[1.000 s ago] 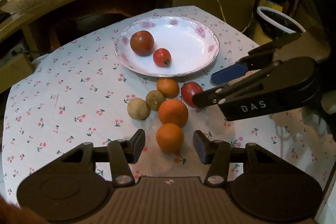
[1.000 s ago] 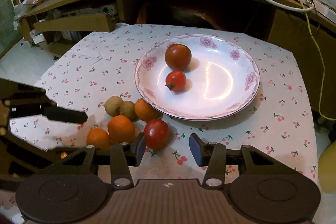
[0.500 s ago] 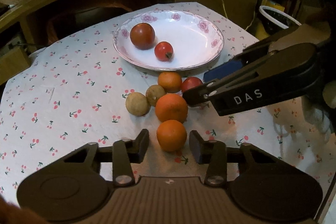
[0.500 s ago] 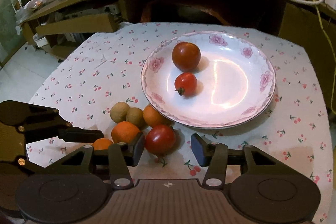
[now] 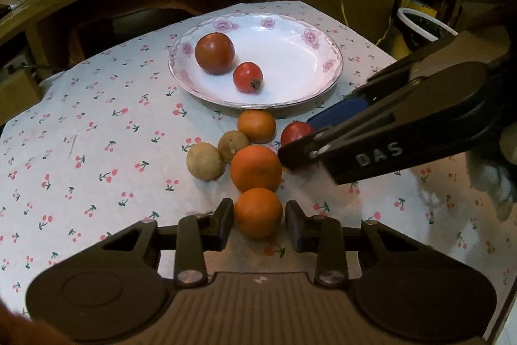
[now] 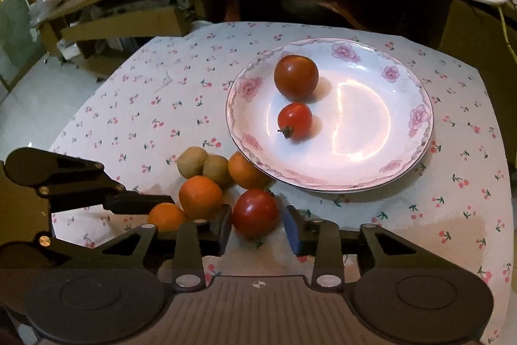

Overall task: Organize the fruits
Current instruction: 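Grasp an orange with the left gripper while the right gripper grasps a red tomato, then lower the orange and red tomato into the white plate, opening both grippers, then grasp another orange with the right gripper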

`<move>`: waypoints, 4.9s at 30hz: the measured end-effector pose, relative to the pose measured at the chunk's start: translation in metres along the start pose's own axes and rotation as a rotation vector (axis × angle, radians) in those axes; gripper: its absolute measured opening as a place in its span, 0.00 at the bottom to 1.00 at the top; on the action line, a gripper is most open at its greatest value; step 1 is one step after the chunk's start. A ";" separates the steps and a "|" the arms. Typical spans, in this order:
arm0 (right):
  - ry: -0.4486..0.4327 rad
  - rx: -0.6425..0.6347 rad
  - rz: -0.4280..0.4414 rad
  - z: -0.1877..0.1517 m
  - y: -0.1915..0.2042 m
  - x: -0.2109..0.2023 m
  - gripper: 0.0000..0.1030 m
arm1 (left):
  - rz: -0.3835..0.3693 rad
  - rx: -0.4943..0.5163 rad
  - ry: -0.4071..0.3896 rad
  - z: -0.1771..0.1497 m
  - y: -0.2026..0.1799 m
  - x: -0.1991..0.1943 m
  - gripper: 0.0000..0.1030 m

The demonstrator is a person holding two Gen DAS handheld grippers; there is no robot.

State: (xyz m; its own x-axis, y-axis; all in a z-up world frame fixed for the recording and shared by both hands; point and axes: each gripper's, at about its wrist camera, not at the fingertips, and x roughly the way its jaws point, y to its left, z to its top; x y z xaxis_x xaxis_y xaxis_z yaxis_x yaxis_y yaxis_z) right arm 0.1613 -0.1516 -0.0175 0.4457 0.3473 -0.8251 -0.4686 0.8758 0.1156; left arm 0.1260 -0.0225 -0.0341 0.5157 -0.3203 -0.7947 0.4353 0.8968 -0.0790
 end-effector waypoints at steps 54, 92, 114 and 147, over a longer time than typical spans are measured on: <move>-0.063 0.027 -0.057 -0.008 0.003 -0.036 0.31 | 0.058 0.038 -0.060 0.028 -0.008 -0.022 0.34; -0.115 0.043 -0.173 0.031 -0.038 -0.005 0.33 | 0.127 -0.001 -0.093 0.090 0.015 0.026 0.35; -0.167 0.024 -0.104 0.025 -0.016 -0.031 0.38 | 0.135 -0.012 -0.110 0.070 0.024 -0.022 0.39; 0.021 -0.003 0.092 0.001 0.030 0.008 0.32 | 0.077 0.026 0.017 0.026 0.042 -0.024 0.43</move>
State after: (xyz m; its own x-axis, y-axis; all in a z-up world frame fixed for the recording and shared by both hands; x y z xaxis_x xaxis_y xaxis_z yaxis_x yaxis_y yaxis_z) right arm 0.1518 -0.1216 -0.0201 0.3849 0.4190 -0.8224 -0.5092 0.8395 0.1894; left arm 0.1508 0.0145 -0.0032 0.5354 -0.2455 -0.8081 0.4144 0.9101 -0.0019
